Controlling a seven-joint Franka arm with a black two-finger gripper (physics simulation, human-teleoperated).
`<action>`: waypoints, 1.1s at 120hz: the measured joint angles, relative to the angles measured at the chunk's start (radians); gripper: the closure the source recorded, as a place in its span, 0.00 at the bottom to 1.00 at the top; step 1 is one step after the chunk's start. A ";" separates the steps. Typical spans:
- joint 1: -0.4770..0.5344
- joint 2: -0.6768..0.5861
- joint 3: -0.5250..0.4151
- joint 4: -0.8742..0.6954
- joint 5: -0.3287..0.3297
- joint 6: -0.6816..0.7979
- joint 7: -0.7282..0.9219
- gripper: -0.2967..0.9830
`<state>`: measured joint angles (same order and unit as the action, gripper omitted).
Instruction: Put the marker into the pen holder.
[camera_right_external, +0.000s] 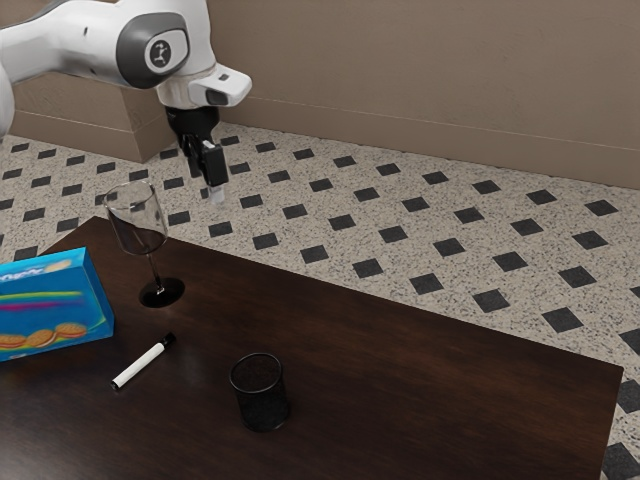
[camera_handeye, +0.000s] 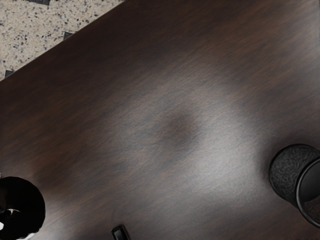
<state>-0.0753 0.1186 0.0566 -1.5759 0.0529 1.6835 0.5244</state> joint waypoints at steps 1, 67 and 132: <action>0.000 0.000 0.000 0.000 0.000 0.000 0.001 0.23; -0.007 -0.097 0.103 -0.416 0.007 0.239 -0.134 0.23; 0.127 -0.005 0.129 -0.679 -0.067 0.649 -0.232 0.42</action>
<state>0.0521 0.1132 0.1856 -2.2554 -0.0137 2.3327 0.2928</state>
